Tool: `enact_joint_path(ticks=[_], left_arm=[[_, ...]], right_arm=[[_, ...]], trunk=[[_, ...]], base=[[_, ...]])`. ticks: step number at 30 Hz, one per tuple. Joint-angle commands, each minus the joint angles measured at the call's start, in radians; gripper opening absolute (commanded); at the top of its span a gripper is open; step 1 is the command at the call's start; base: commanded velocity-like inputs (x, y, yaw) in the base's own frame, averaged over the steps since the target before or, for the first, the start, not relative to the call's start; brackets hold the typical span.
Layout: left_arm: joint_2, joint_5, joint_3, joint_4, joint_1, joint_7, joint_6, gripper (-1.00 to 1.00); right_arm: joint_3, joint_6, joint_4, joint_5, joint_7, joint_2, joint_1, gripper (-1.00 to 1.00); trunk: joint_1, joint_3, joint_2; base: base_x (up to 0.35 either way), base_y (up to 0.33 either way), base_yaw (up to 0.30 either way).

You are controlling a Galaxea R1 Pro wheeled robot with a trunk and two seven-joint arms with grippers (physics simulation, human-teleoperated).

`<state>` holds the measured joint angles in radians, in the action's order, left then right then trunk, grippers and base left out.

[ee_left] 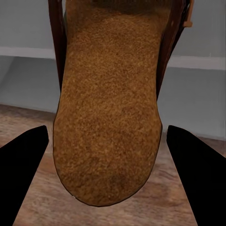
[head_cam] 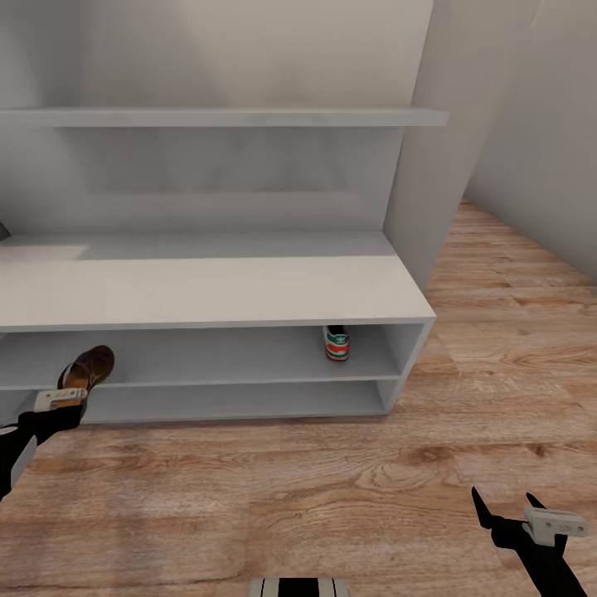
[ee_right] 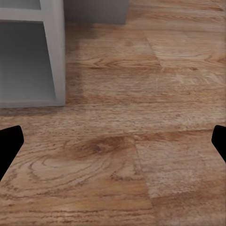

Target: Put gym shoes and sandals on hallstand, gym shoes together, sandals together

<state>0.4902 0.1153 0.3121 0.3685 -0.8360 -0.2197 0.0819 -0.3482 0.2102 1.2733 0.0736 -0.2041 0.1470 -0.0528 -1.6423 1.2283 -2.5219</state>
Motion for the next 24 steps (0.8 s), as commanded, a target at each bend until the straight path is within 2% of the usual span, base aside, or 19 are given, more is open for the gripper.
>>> enact_joint_path(ticks=[1, 10, 24], left_arm=[[0.0, -0.002, 0.0, -0.008, 0.0, 0.0, -0.01, -1.0], [-0.001, -0.007, 0.001, -0.035, 0.0, 0.0, -0.044, -1.0], [-0.001, -0.008, 0.001, -0.041, 0.0, 0.0, -0.054, -1.0]], right_arm=[[0.0, 0.0, 0.0, 0.0, 0.0, 0.0, 0.0, 1.0], [0.001, 0.001, 0.0, 0.0, 0.0, -0.001, 0.001, 1.0], [0.001, 0.001, 0.0, 0.0, 0.001, -0.001, 0.001, 1.0]], trunk=[[0.0, 0.0, 0.0], [0.0, 0.0, 0.0], [0.0, 0.0, 0.0]], base=[[0.0, 0.0, 0.0], [0.0, 0.0, 0.0], [0.0, 0.0, 0.0]])
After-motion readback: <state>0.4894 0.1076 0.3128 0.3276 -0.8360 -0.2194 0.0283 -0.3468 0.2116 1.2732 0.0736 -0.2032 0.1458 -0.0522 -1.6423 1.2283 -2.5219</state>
